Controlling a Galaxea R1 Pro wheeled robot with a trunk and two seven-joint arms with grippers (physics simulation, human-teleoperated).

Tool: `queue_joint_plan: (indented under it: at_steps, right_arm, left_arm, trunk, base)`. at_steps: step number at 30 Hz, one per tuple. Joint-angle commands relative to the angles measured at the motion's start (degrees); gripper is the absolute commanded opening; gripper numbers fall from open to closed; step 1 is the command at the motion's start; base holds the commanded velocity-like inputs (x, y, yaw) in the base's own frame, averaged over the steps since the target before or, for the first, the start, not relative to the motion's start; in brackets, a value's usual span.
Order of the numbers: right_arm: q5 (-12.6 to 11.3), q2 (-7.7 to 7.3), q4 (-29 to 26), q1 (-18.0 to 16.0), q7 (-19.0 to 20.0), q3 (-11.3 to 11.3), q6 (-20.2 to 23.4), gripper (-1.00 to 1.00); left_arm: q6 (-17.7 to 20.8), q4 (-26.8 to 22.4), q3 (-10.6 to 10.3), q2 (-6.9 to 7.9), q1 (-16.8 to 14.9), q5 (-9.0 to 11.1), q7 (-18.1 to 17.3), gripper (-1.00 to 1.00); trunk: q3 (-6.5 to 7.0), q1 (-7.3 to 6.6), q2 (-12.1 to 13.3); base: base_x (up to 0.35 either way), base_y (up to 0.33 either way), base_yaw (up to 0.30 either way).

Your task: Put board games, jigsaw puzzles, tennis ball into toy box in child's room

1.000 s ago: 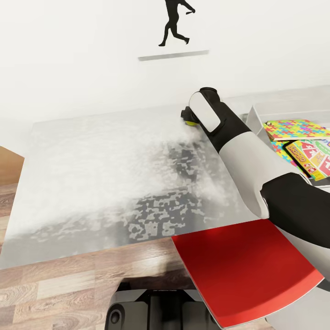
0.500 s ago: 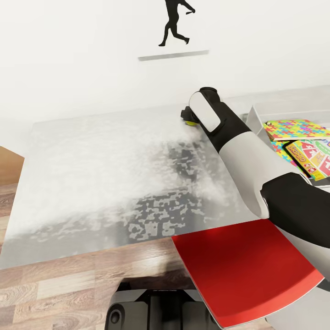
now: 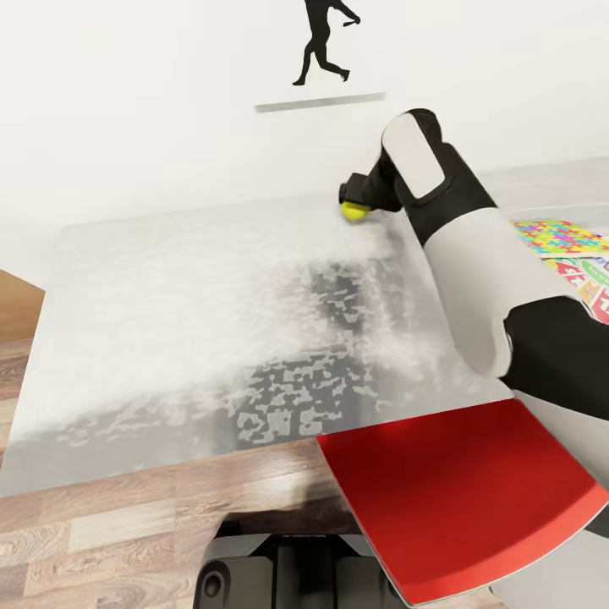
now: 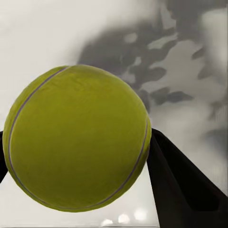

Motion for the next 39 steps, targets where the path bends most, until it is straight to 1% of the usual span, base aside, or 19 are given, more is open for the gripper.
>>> queue_joint_plan:
  at_steps: [1,4,5,7,8,10,19,21,25,28,30,34,39]
  right_arm:
    - [-0.8,0.02,0.0,-0.4,-0.8,-0.7,0.8,-1.0]
    - [-0.9,0.44,0.2,-1.7,-0.8,-4.7,3.8,-1.0]
    - [-0.9,0.5,0.2,-2.0,-0.9,-5.4,4.2,-1.0]
    - [-1.2,0.52,0.3,-3.0,-1.0,-8.4,5.3,-1.0]
    - [-1.2,0.52,0.3,-3.3,-1.0,-9.4,5.6,-1.0]
    - [-1.3,0.52,0.4,-3.7,-1.0,-10.3,5.6,-1.0]
    - [-1.4,0.52,0.3,-4.1,-1.1,-11.2,5.6,-1.0]
    - [-1.7,-0.14,1.0,-3.5,-0.1,-10.6,5.6,-1.0]
    - [-2.1,-1.44,2.2,-3.0,1.5,-9.2,5.6,-1.0]
    - [-0.7,-0.45,1.3,-2.0,0.9,-10.2,5.6,-1.0]
    - [-0.4,0.02,0.6,-1.6,0.4,-10.9,5.6,-1.0]
    - [-0.3,0.0,-0.4,-1.6,-0.5,-12.0,5.6,-1.0]
    - [-0.3,-0.05,-0.4,-1.5,-1.6,-12.1,5.6,-1.0]
  left_arm:
    - [0.2,0.0,0.0,0.01,-0.1,-0.1,-0.4,1.0]
    - [0.2,0.0,0.0,0.01,-0.1,-0.3,-1.4,1.0]
    - [0.2,0.0,0.0,0.01,-0.1,-0.3,-1.5,1.0]
    - [0.2,0.0,0.0,0.01,-0.1,-0.3,-2.1,1.0]
    - [0.2,0.0,0.0,0.01,-0.1,-0.4,-2.3,1.0]
    - [0.2,0.0,0.0,0.01,-0.1,-0.3,-2.5,1.0]
    - [0.2,0.0,0.1,0.1,-0.1,-0.5,-2.7,1.0]
    - [0.2,0.1,0.7,0.65,-0.1,0.0,-3.3,1.0]
    - [0.2,0.1,0.8,0.25,-0.1,0.0,-4.6,1.0]
    - [0.2,0.1,0.9,0.48,-0.2,0.0,-5.6,1.0]
    - [0.2,0.1,0.9,0.58,-0.2,-0.1,-6.1,1.0]
    - [0.2,0.1,0.9,0.62,-0.2,-0.1,-6.3,1.0]
    - [0.2,0.1,0.9,0.67,-0.2,-0.1,-6.3,1.0]
  trunk:
    - [-0.04,0.01,0.0]
    - [-0.04,0.01,0.0]
    - [-0.04,0.01,0.0]
    - [-0.04,0.01,0.0]
    - [-0.04,0.01,0.0]
    - [-0.04,0.01,0.0]
    - [-0.04,0.01,0.0]
    - [-0.04,0.01,0.0]
    - [-0.04,0.01,0.0]
    - [-0.04,0.01,0.0]
    - [-0.04,0.01,0.0]
    - [-0.04,0.01,0.0]
    - [-0.04,0.01,0.0]
  base:
    - [0.0,0.0,0.0]
    - [0.0,0.0,0.0]
    - [0.0,0.0,0.0]
    - [0.0,0.0,0.0]
    - [0.0,0.0,0.0]
    - [0.0,0.0,0.0]
    - [0.0,0.0,0.0]
    - [0.0,0.0,0.0]
    - [0.0,0.0,0.0]
    - [0.0,0.0,0.0]
    - [0.0,0.0,0.0]
    - [0.0,0.0,0.0]
    - [0.0,0.0,0.0]
